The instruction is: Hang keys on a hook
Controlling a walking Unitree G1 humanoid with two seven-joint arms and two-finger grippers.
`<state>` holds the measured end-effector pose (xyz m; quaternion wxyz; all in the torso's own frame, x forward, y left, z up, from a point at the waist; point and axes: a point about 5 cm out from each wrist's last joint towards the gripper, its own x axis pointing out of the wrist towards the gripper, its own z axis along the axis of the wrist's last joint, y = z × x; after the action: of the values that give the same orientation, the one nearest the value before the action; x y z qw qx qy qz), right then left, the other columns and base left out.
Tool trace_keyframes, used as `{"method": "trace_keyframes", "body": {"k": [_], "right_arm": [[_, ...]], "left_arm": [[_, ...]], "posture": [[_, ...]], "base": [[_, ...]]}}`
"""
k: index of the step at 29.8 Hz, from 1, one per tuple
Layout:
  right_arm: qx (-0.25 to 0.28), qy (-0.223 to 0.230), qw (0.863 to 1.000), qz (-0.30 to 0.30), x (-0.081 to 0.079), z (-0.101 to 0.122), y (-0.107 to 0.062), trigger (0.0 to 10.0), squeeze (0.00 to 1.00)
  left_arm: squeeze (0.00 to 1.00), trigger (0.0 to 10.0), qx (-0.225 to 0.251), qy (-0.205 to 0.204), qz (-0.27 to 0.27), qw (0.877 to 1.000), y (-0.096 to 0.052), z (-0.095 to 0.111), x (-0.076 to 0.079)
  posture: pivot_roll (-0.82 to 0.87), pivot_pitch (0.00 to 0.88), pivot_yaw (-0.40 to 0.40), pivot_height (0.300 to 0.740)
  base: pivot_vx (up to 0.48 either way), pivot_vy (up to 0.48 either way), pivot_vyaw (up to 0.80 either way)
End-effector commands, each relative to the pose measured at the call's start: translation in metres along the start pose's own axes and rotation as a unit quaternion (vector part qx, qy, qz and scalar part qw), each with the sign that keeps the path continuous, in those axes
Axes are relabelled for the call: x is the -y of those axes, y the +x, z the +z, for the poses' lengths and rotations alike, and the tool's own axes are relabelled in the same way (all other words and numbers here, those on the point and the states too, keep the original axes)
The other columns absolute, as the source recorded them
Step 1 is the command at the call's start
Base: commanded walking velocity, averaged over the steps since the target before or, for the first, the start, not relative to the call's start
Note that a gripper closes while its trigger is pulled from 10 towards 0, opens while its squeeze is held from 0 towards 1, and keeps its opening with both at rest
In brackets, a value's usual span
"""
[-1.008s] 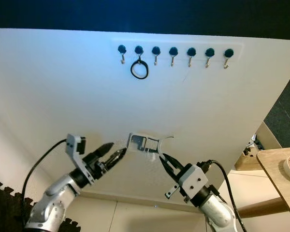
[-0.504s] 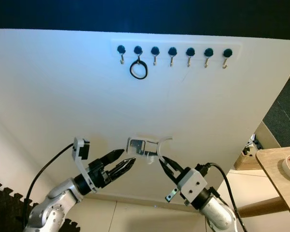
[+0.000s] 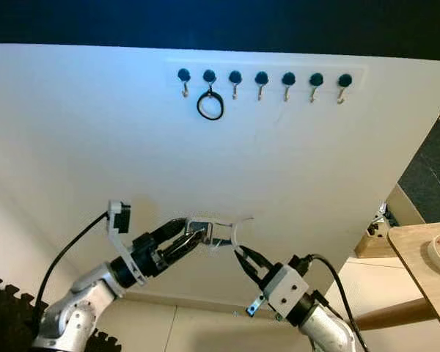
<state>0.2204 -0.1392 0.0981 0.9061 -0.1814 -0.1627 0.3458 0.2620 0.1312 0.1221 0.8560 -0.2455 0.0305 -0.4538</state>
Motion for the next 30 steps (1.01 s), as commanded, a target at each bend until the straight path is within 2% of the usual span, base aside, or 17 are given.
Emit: {"method": "trace_keyframes", "body": {"k": [1,4,5,7,8,9,11,12,13,30], "right_arm": [[0.005,-0.005,1.000,0.008,-0.0029,0.0018,0.0004,10.0,0.00],[0.006,-0.005,1.000,0.007,-0.0029,0.0021,0.0012,10.0,0.00],[0.007,-0.005,1.000,0.006,-0.0028,0.0022,0.0019,10.0,0.00],[0.007,-0.006,1.000,0.006,-0.0027,0.0023,0.0023,10.0,0.00],[0.008,-0.006,1.000,0.004,-0.0022,0.0026,0.0029,10.0,0.00],[0.009,-0.007,1.000,0.001,-0.0015,0.0028,0.0036,10.0,0.00],[0.011,-0.007,1.000,-0.002,-0.0008,0.0030,0.0044,10.0,0.00],[0.012,-0.007,1.000,-0.003,-0.0002,0.0032,0.0051,10.0,0.00],[0.012,-0.007,1.000,-0.004,0.0001,0.0033,0.0055,10.0,0.00],[0.011,-0.008,1.000,-0.007,-0.0001,0.0028,0.0055,10.0,0.00]], "left_arm": [[0.00,10.0,-0.008,-0.004,-0.010,1.000,0.0000,-0.0028,0.0044],[0.00,10.0,-0.013,-0.004,-0.012,1.000,0.0001,-0.0047,0.0052],[0.00,9.1,-0.018,-0.003,-0.014,1.000,-0.0001,-0.0064,0.0057],[0.00,9.1,-0.022,-0.003,-0.015,1.000,-0.0004,-0.0076,0.0060],[0.00,8.6,-0.028,-0.002,-0.016,0.999,-0.0009,-0.0089,0.0062],[0.00,5.6,-0.032,-0.001,-0.016,0.999,-0.0015,-0.0101,0.0062],[0.00,5.6,-0.037,0.000,-0.015,0.999,-0.0022,-0.0109,0.0062],[0.00,2.3,-0.039,0.002,-0.013,0.999,-0.0029,-0.0114,0.0060],[0.00,0.0,-0.038,0.002,-0.010,0.999,-0.0035,-0.0116,0.0055],[0.00,0.0,-0.016,0.011,0.011,1.000,-0.0049,-0.0066,0.0004]], "posture": [[0.03,0.044,0.021,0.740],[0.03,0.045,0.022,0.740],[0.03,0.045,0.021,0.740],[0.03,0.045,0.021,0.740],[0.03,0.046,0.021,0.740],[0.03,0.047,0.021,0.740],[0.03,0.047,0.021,0.740],[0.03,0.047,0.021,0.740],[0.03,0.047,0.021,0.740],[0.04,0.051,0.022,0.740]], "base": [[0.000,0.000,0.00],[0.000,0.000,0.00],[0.000,0.000,0.00],[0.000,0.000,0.00],[0.000,0.000,0.00],[0.000,0.000,0.00],[0.000,0.000,0.00],[0.000,0.000,0.00],[0.000,0.000,0.00],[0.000,0.000,0.00]]}}
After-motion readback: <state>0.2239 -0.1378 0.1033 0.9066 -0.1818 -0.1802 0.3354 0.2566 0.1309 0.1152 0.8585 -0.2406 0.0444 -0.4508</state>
